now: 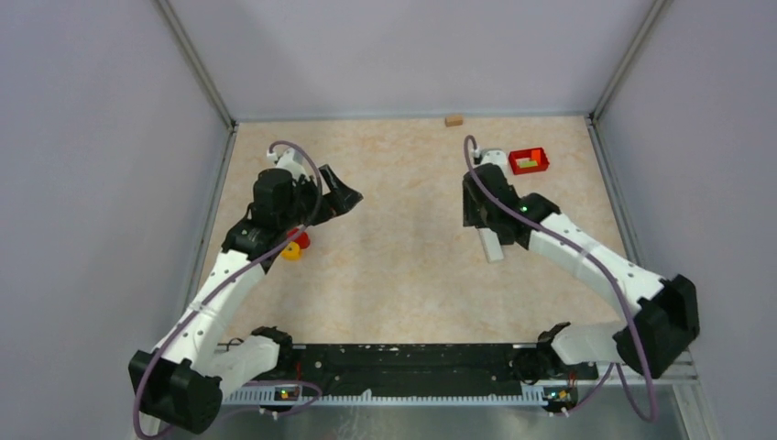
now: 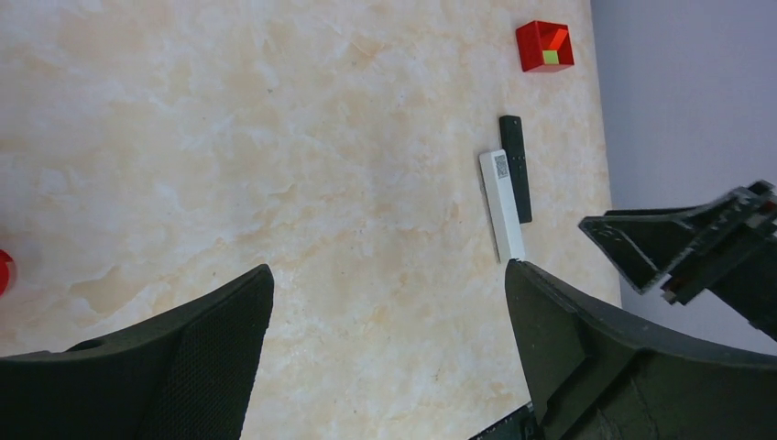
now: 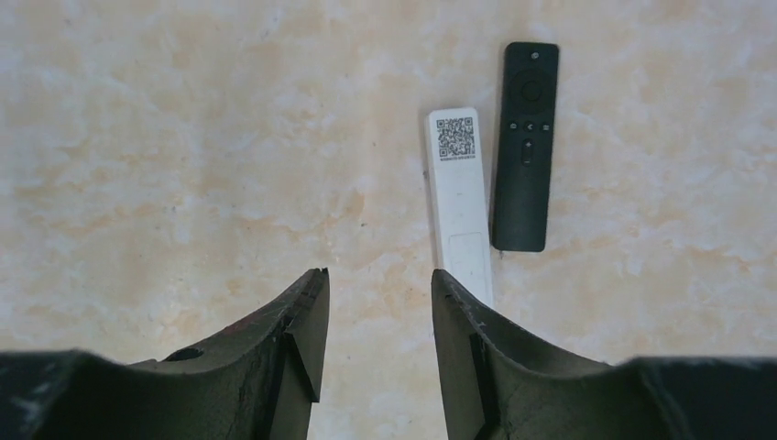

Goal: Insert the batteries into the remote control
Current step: Place the remote control at the center of the board, then reset both arms

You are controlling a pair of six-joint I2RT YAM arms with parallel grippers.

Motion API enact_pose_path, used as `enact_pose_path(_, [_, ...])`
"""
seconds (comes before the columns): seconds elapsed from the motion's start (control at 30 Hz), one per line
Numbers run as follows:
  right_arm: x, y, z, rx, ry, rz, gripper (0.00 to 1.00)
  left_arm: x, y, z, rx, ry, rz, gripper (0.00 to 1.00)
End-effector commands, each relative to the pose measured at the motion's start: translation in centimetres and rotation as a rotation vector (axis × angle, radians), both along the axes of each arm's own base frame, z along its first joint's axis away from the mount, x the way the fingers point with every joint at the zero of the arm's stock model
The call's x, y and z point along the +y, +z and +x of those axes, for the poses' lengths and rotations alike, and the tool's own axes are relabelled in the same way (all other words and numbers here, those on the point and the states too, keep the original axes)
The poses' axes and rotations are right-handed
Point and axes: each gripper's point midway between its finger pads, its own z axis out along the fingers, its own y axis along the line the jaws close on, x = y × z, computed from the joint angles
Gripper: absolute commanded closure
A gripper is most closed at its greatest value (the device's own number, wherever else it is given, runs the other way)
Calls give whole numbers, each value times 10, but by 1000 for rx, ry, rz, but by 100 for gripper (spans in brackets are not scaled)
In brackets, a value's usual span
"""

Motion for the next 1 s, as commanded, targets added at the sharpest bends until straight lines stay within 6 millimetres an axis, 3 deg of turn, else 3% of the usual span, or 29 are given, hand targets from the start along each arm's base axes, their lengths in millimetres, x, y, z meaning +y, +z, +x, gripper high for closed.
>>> enact_pose_path(0.0, [-33, 59, -4, -215, -135, 94, 54, 16, 42, -1, -127, 52, 33, 1])
enact_pose_path(0.13, [-75, 101, -26, -370, -247, 119, 44, 29, 57, -12, -173, 92, 62, 1])
enact_pose_path(0.33, [-141, 168, -73, -598, -404, 199, 11, 63, 85, -34, -265, 214, 123, 1])
enact_pose_path(0.53, [-201, 219, -127, -795, -523, 301, 7, 95, 128, -61, -421, 306, 178, 1])
enact_pose_path(0.73, [-225, 232, -151, -847, -565, 320, 6, 118, 152, -82, -493, 388, 195, 1])
enact_pose_path(0.97, [-228, 234, -155, -857, -578, 347, 5, 113, 151, -87, -492, 349, 191, 1])
